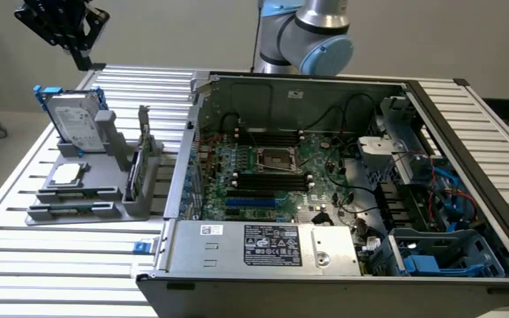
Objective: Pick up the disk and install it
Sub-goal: 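Reach for the disk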
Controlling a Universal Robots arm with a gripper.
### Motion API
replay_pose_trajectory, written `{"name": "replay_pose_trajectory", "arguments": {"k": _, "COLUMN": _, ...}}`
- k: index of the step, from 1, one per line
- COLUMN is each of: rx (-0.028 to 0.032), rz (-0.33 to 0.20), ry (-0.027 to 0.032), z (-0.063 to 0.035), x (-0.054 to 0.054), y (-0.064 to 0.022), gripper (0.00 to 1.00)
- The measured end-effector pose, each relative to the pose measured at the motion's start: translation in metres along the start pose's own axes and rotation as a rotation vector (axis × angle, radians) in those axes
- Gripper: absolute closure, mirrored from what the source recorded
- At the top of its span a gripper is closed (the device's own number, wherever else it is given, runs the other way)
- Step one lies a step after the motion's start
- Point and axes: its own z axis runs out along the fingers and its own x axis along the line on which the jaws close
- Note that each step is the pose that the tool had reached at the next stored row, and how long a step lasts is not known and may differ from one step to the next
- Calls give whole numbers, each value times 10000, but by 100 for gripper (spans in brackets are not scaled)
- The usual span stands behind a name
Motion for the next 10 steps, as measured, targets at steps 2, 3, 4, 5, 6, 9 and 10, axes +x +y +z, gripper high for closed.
{"name": "replay_pose_trajectory", "arguments": {"k": 2, "rx": 0, "rz": -1, "ry": 1, "z": 7, "x": 94, "y": 30, "gripper": 89}}
{"name": "replay_pose_trajectory", "arguments": {"k": 3, "rx": 0, "rz": -1, "ry": 1, "z": 10, "x": 134, "y": 45, "gripper": 89}}
{"name": "replay_pose_trajectory", "arguments": {"k": 4, "rx": 0, "rz": -1, "ry": 0, "z": 13, "x": 171, "y": 62, "gripper": 89}}
{"name": "replay_pose_trajectory", "arguments": {"k": 5, "rx": 0, "rz": 0, "ry": 1, "z": 15, "x": 205, "y": 78, "gripper": 89}}
{"name": "replay_pose_trajectory", "arguments": {"k": 6, "rx": 0, "rz": -1, "ry": 0, "z": 18, "x": 236, "y": 94, "gripper": 89}}
{"name": "replay_pose_trajectory", "arguments": {"k": 9, "rx": 0, "rz": -1, "ry": 1, "z": 23, "x": 328, "y": 141, "gripper": 89}}
{"name": "replay_pose_trajectory", "arguments": {"k": 10, "rx": 0, "rz": -1, "ry": 1, "z": 25, "x": 354, "y": 155, "gripper": 89}}
